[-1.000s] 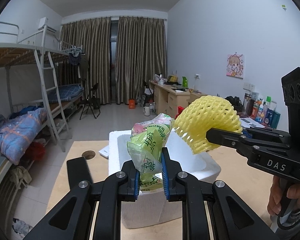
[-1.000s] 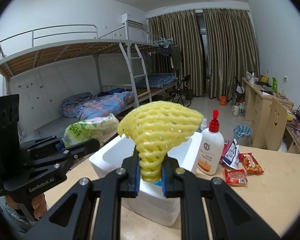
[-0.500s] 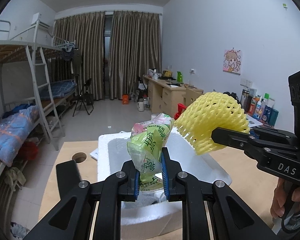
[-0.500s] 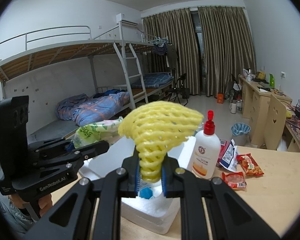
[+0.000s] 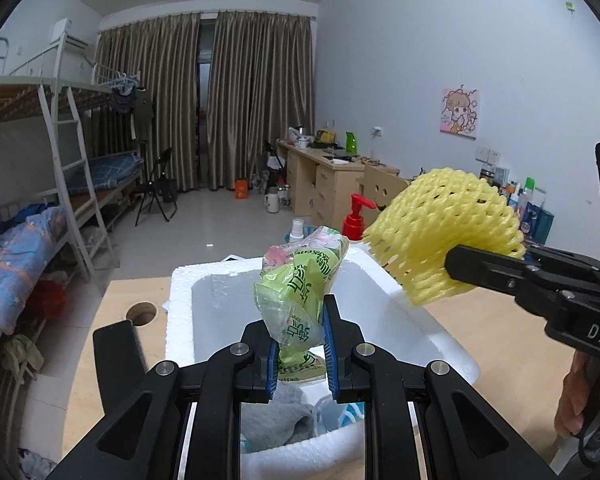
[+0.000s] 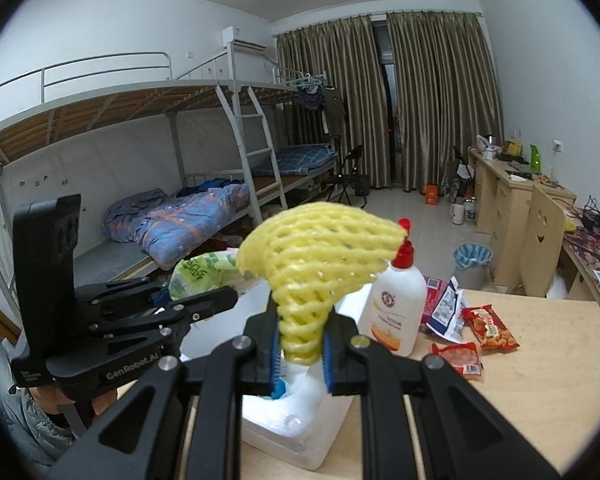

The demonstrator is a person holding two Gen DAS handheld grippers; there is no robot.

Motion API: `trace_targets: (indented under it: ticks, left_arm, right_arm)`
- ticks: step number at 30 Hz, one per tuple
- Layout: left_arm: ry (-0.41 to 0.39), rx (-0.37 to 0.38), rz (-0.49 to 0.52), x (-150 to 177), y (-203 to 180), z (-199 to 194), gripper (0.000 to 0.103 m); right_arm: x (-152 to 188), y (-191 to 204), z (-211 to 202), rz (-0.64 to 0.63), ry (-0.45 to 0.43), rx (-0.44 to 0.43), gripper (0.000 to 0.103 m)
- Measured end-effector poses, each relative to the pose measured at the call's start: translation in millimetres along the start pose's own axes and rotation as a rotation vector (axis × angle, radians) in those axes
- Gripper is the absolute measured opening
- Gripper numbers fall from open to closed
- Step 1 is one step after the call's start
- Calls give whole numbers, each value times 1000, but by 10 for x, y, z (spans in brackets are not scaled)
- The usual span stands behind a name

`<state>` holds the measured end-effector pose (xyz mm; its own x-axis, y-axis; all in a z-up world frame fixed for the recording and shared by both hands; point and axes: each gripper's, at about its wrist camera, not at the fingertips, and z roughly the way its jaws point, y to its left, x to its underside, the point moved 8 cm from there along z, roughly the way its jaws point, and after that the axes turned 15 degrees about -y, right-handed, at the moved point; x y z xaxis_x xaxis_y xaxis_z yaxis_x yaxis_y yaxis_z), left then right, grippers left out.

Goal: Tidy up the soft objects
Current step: 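Lower both held items over the foam box opening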

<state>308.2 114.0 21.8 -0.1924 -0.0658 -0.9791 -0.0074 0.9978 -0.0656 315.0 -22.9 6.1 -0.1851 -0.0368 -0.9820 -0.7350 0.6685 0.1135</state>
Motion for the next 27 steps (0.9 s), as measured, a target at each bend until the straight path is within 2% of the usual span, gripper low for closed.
trace_targets:
  ticks: [3,4,6,8,11,13,27]
  left_arm:
    - [1,5,8,-1,-20,2,22]
    - [1,6,7,-7,-19,5,27]
    - [-1,7,4,-17,-1,-1,44]
    - [-15,-3,3,-39,20,-17,71]
    - [-36,-28,9,-63,45,-42,87]
    - [-45,-38,9,-68,61,-54,94]
    - [-84,-75,21,-123,173,-279,98]
  right_arm:
    - [-17,-30,-9,4,-3,9,19]
    - [-15,-34,-11,6,-3,10,19]
    - [-13,-24,-9,4,0,12,19]
    - [-19,-17,-11,6,-3,12,19]
    - [-29,-22,-22,7,-5,15,19]
    - [-28,-29,-29,7,-7,17,19]
    - [15,8,34,7,15,15,19]
